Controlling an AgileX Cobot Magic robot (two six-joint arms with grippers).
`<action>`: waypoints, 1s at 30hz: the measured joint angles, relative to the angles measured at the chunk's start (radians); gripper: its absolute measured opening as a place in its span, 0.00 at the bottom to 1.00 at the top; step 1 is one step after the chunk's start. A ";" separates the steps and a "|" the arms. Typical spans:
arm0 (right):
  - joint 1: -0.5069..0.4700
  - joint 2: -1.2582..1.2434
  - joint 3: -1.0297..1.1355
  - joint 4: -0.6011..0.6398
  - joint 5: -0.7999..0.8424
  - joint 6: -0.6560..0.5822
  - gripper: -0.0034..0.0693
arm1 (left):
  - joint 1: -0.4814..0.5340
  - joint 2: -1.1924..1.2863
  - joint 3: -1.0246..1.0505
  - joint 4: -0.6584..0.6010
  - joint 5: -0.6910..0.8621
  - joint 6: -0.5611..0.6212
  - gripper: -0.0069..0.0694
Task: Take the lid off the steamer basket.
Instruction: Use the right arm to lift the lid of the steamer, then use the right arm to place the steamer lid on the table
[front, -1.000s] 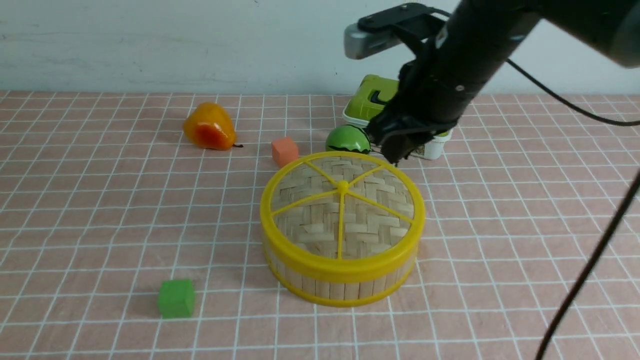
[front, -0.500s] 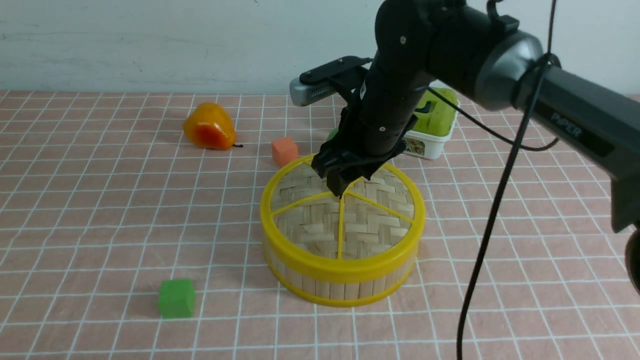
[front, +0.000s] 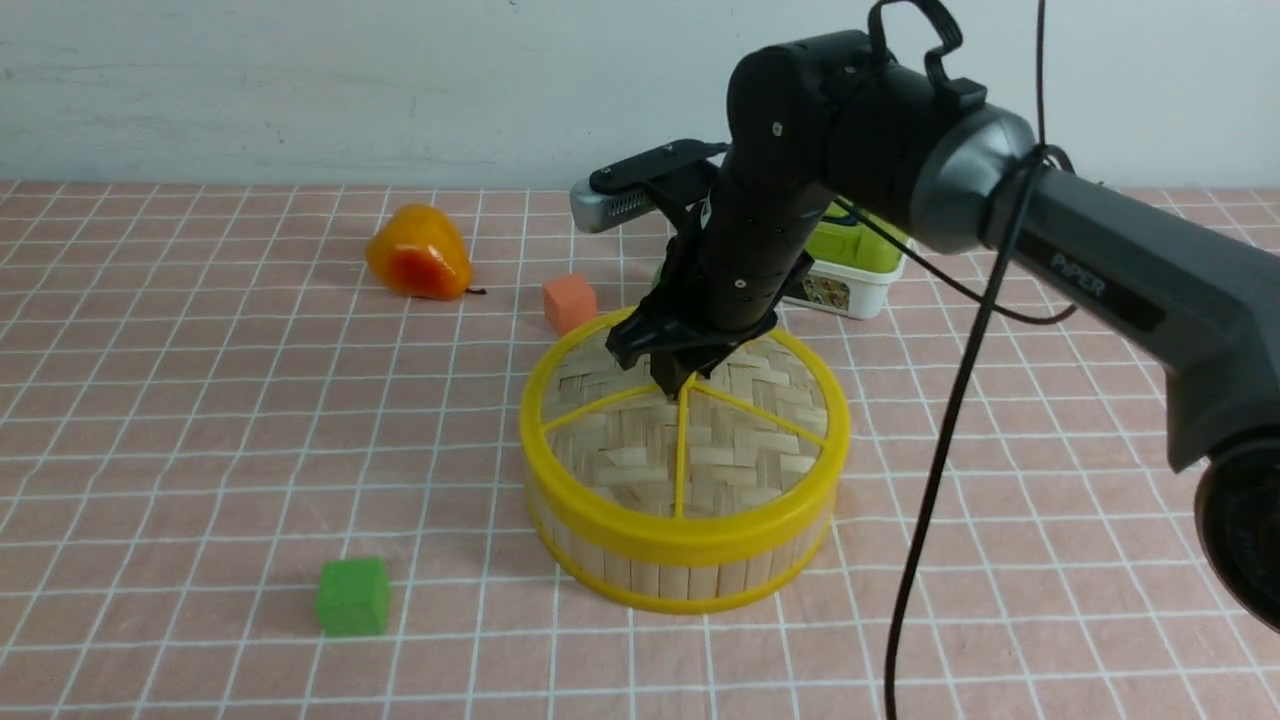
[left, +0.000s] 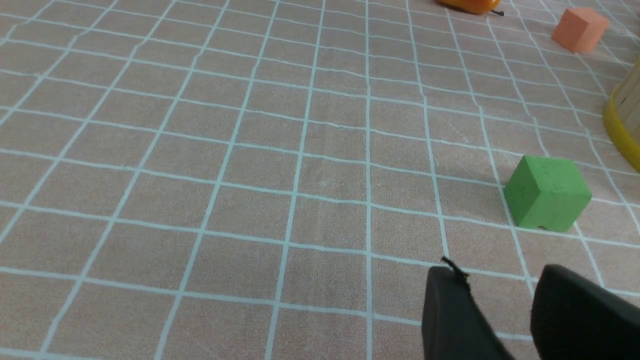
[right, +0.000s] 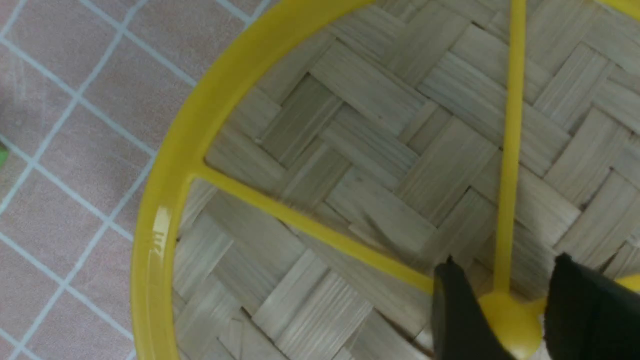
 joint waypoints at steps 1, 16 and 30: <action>0.000 0.000 -0.001 0.000 0.001 0.000 0.30 | 0.000 0.000 0.000 0.000 0.000 0.000 0.41; 0.000 -0.142 0.003 -0.096 0.052 0.000 0.16 | 0.000 0.000 0.000 0.000 0.000 0.000 0.41; -0.159 -0.430 0.143 -0.237 0.123 0.003 0.16 | 0.000 0.000 0.000 0.000 0.000 0.000 0.40</action>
